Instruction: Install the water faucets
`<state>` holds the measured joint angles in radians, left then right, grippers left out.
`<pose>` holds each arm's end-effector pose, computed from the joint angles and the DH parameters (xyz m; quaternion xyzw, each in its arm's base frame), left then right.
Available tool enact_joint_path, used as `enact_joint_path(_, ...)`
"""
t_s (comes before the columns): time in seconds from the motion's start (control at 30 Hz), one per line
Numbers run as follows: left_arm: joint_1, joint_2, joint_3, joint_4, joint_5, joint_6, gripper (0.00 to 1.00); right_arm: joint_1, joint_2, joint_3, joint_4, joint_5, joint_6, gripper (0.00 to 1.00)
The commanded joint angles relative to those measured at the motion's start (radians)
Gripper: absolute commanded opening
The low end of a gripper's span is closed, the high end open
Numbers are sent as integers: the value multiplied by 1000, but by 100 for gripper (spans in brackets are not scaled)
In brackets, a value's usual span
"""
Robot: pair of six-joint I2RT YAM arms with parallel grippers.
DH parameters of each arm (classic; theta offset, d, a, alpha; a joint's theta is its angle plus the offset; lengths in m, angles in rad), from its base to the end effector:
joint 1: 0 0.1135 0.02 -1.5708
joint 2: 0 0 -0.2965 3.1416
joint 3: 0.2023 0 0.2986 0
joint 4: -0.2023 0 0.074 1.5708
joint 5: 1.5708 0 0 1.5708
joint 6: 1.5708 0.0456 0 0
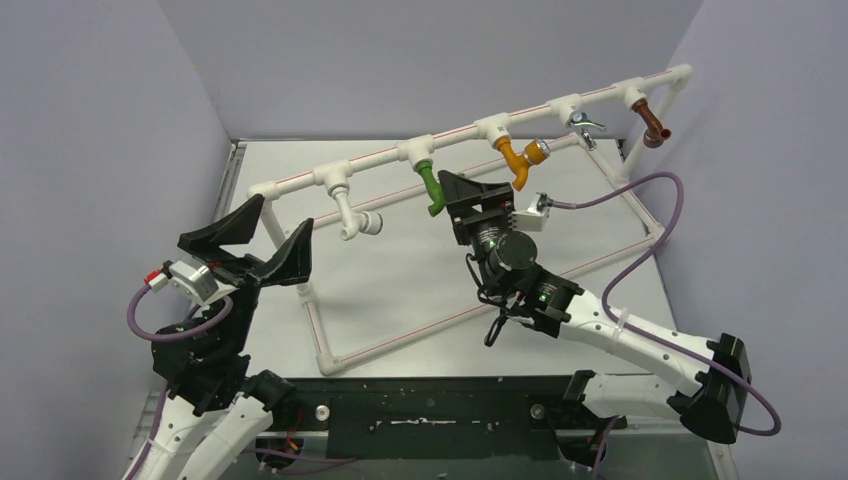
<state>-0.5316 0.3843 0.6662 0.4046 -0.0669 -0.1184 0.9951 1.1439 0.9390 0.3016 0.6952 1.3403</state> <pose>0.0893 -0.0490 0.4394 0.0581 0.4247 -0.2749 0.8606 0.1902 0.2394 0.3931 0.3570 0.5792 0.5506 0.4837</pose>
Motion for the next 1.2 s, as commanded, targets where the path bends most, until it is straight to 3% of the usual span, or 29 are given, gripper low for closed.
enact_joint_path(0.0, -7, 5, 11, 20, -1, 13, 94, -2, -61, -10, 47, -56, -96, 79)
enact_joint_path(0.23, -7, 10, 12, 19, 3, 13, 94, -4, -111, 32, -74, -112, -229, 84)
enact_joint_path(0.5, -6, 11, 12, 19, 3, 11, 94, -8, -152, 38, -65, -243, -503, 85)
enact_joint_path(0.83, -7, 10, 12, 20, 2, 12, 94, -18, -199, 89, -100, -478, -1022, 86)
enact_joint_path(1.17, -7, 9, 11, 19, 3, 13, 94, -17, -233, 209, -347, -753, -1669, 86)
